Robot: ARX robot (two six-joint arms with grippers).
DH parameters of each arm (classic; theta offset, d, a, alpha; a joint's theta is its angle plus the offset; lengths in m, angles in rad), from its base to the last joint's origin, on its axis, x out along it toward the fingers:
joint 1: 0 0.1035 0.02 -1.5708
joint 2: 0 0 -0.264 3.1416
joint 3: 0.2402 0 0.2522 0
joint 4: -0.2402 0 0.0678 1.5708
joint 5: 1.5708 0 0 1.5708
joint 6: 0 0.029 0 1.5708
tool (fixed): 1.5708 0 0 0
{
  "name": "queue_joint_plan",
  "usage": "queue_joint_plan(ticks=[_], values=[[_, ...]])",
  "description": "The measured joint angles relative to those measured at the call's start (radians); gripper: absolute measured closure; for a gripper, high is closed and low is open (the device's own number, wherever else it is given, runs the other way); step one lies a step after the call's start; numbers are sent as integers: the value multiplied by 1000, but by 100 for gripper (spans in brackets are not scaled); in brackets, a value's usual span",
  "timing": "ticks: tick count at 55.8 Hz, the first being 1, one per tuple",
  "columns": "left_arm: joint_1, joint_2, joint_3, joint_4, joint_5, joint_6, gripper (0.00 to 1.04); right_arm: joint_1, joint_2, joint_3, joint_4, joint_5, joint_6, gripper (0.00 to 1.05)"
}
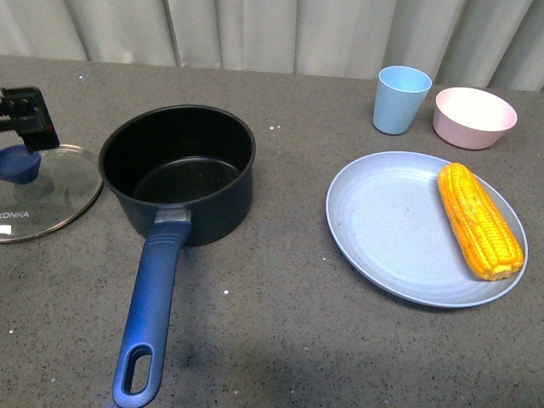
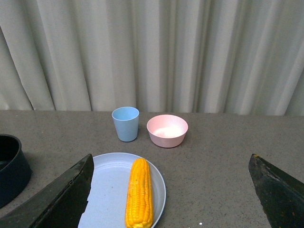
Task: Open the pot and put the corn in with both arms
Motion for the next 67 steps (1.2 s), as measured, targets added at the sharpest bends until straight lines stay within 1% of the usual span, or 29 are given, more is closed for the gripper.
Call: queue_joint_plan(ticks=[16,27,32,34,36,37,38,39,40,42,45,49,50,52,56,58,59,61,67], values=[[-13,-263,-173,-13,2,-24,7,0,0,0,0,0,0,9],[-45,-486,-332,-38,-68,-37,7,0,0,0,0,0,0,9],[-64,-596,-394,-100,-103,-30,7,0,0,0,0,0,0,9],[-59,-609,-426,-56,-47,-16,11,0,0,0,0,0,0,9],[-56,-617,-472,55,45,-1,18,0,0,0,0,0,0,9],[-56,-619,-483,80,64,1,20,0,0,0,0,0,0,9],[-56,-629,-512,140,109,8,25,0,0,0,0,0,0,9],[-56,-632,-519,154,113,9,27,0,0,0,0,0,0,9],[-58,-655,-536,172,125,14,32,0,0,0,0,0,0,9],[-63,-719,-547,128,131,20,41,0,0,0,0,0,0,9],[-92,-797,-568,85,82,23,52,0,0,0,0,0,0,9],[-111,-876,-604,52,76,26,66,0,0,0,0,0,0,9],[-113,-884,-608,48,76,27,68,0,0,0,0,0,0,9],[-117,-914,-624,30,79,29,75,0,0,0,0,0,0,9],[-119,-958,-645,2,77,31,86,0,0,0,0,0,0,9],[-119,-989,-658,-18,76,31,94,0,0,0,0,0,0,9],[-119,-997,-661,-23,76,31,95,0,0,0,0,0,0,9],[-119,-1030,-673,-44,76,29,101,0,0,0,0,0,0,9],[-119,-1130,-701,-112,76,32,101,0,0,0,0,0,0,9]])
